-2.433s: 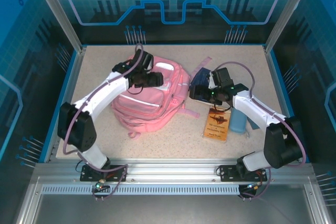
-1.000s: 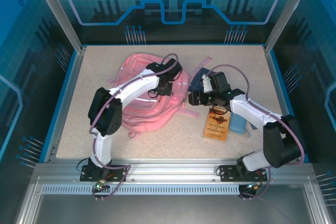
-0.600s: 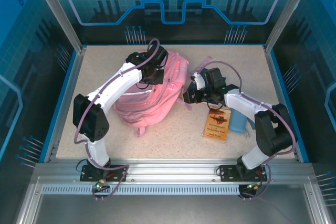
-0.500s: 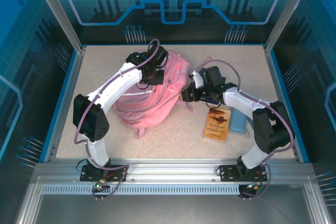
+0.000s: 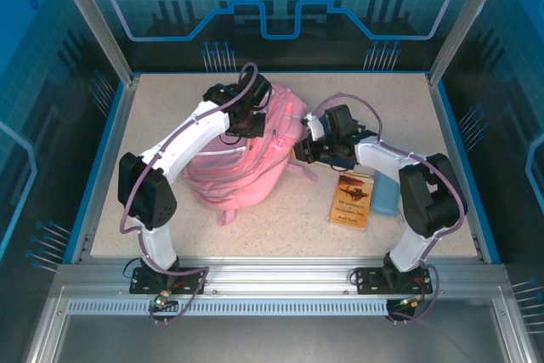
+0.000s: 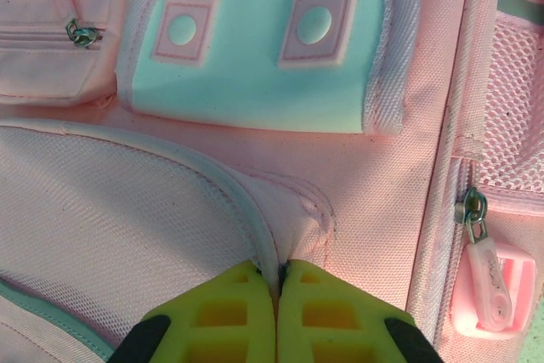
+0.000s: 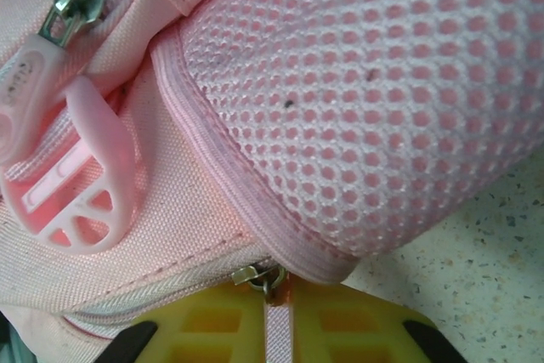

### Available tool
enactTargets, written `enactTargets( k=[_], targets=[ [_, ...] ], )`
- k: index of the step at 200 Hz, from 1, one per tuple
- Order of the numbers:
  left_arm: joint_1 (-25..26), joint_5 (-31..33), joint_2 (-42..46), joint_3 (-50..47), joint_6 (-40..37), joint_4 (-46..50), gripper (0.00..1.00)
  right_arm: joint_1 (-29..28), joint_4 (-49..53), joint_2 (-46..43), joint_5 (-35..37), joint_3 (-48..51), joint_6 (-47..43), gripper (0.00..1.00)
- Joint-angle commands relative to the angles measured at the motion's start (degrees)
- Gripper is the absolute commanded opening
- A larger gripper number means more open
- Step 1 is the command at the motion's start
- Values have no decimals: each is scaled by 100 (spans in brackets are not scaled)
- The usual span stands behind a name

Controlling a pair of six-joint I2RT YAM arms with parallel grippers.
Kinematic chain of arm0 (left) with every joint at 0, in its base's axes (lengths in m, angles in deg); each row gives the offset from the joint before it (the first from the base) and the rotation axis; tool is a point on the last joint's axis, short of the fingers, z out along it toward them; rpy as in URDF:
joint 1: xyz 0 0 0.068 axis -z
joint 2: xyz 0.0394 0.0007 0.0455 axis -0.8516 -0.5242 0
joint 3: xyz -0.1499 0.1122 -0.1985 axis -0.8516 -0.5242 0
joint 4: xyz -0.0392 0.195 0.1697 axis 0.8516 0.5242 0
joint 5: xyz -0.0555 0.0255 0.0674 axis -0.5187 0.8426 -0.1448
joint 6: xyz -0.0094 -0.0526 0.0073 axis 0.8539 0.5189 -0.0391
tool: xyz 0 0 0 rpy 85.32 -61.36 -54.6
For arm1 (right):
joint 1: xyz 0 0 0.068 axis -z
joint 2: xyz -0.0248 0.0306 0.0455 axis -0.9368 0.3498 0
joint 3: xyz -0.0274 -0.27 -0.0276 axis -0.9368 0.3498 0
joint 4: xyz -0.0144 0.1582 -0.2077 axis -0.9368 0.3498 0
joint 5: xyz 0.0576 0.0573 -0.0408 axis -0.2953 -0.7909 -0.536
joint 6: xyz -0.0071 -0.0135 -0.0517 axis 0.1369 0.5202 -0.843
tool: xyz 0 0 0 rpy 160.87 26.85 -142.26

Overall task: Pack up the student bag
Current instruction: Unzip the student bag at the top-center of the table.

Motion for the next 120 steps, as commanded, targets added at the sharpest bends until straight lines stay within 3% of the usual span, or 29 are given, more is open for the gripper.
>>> enactTargets(
  k=[1, 37, 88, 120],
  targets=[
    [-21, -118, 277, 297, -57, -145, 0, -48, -74, 118, 47, -236, -231, 8],
    [-74, -130, 293, 134, 268, -368, 0, -114, 106, -107, 166, -79, -431, 0],
    [-103, -67, 86, -55, 1094, -816, 0, -512, 92, -855, 731, 610, -520, 0],
    [-96, -85, -42, -114, 1349, -1038, 0, -888, -139, -1084, 518, 960, -430, 0]
  ],
)
